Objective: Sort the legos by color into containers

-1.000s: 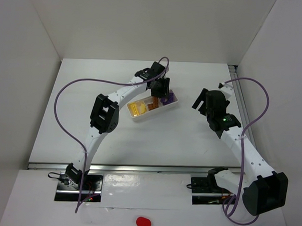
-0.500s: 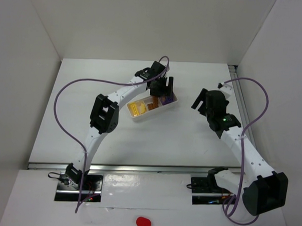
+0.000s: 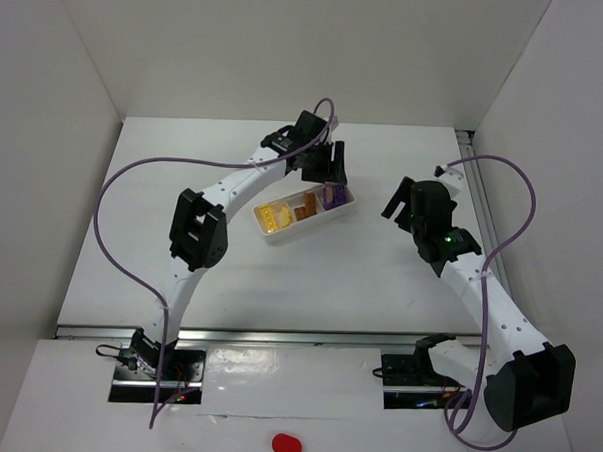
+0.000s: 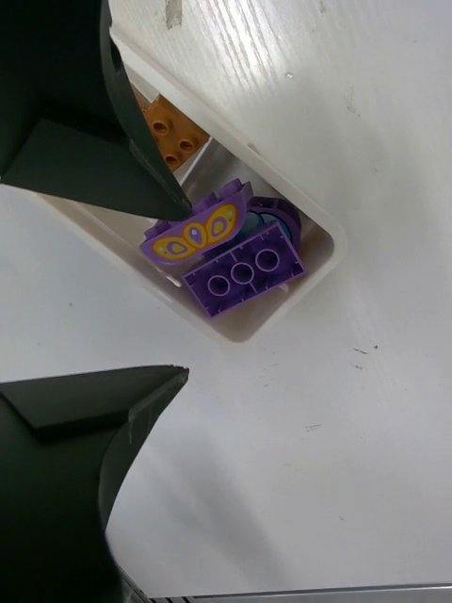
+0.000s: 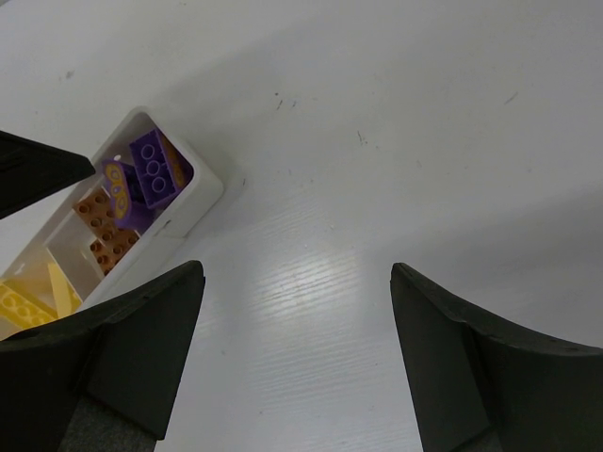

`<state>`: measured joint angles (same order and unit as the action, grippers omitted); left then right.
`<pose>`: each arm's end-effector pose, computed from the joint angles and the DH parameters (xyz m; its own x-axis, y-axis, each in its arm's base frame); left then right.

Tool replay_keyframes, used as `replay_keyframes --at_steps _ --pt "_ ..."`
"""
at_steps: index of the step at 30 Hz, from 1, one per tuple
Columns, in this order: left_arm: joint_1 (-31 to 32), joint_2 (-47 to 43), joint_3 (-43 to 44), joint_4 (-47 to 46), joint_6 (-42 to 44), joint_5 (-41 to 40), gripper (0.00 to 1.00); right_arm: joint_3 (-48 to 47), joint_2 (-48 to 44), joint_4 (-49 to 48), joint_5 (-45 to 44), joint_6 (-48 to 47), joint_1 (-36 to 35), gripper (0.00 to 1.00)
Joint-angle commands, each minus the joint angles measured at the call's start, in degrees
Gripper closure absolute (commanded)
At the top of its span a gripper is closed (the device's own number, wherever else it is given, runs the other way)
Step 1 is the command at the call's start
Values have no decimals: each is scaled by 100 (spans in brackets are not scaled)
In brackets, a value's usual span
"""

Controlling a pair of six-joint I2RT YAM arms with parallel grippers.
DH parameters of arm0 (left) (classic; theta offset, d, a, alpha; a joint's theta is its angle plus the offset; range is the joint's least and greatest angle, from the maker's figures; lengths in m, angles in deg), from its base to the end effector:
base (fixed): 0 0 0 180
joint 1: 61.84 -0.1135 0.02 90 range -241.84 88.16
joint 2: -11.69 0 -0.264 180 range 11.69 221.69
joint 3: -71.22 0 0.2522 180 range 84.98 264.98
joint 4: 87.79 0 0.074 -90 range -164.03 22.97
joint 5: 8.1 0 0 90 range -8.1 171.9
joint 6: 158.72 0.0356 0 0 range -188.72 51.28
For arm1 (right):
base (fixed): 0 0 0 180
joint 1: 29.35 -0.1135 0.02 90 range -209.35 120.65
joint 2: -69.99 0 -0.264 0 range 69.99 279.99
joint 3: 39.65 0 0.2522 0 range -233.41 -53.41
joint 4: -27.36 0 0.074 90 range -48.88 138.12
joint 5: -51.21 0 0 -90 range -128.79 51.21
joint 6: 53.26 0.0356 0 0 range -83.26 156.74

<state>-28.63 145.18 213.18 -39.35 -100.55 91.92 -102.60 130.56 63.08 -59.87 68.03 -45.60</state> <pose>0.4440 -0.2981 0.2721 -0.7999 -0.0971 -0.5922 0.2696 0.8235 -0.4992 0.2262 0.0526 0.2950 -0.4367 0.3775 -0.8166 0.2974 0.9172 0.2650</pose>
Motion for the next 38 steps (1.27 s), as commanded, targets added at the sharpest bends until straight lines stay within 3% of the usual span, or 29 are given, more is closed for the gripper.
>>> replay_keyframes --at_steps 1,9,11,13,15,17,18,19,22,31,38 --pt "10 -297 -110 -84 -16 71 29 -179 -134 2 8 53 -36 13" --pt "10 -1096 -936 -84 -16 -307 62 -126 -134 2 8 53 -36 13" --pt "-121 -1577 -1321 -14 -16 -570 78 -126 -134 2 8 1 -36 13" --pt "-262 -2009 -1682 39 -16 -764 81 -126 -134 54 -45 -70 -36 13" --pt "-587 -2744 -2313 39 -16 -1045 81 -196 -12 176 -237 -70 -36 6" --pt "-850 -3283 -2763 39 -16 -1238 75 -407 103 510 -816 34 -36 1" --pt "-1104 -3529 -3166 39 54 -1553 66 -486 243 686 -1027 253 -36 1" --pt "-1219 -4028 -3361 39 107 -1730 39 -608 314 983 -1273 351 -36 1" --pt "-1720 -4916 -4003 100 178 -2293 11 -785 429 1485 -2283 913 -36 1" --pt "-2942 -6378 -5296 101 178 -2654 7 -715 148 1488 -2340 1072 16 1" --pt "-3084 -6766 -5543 -66 116 -2514 4 -382 -300 1241 -2119 914 17 1"
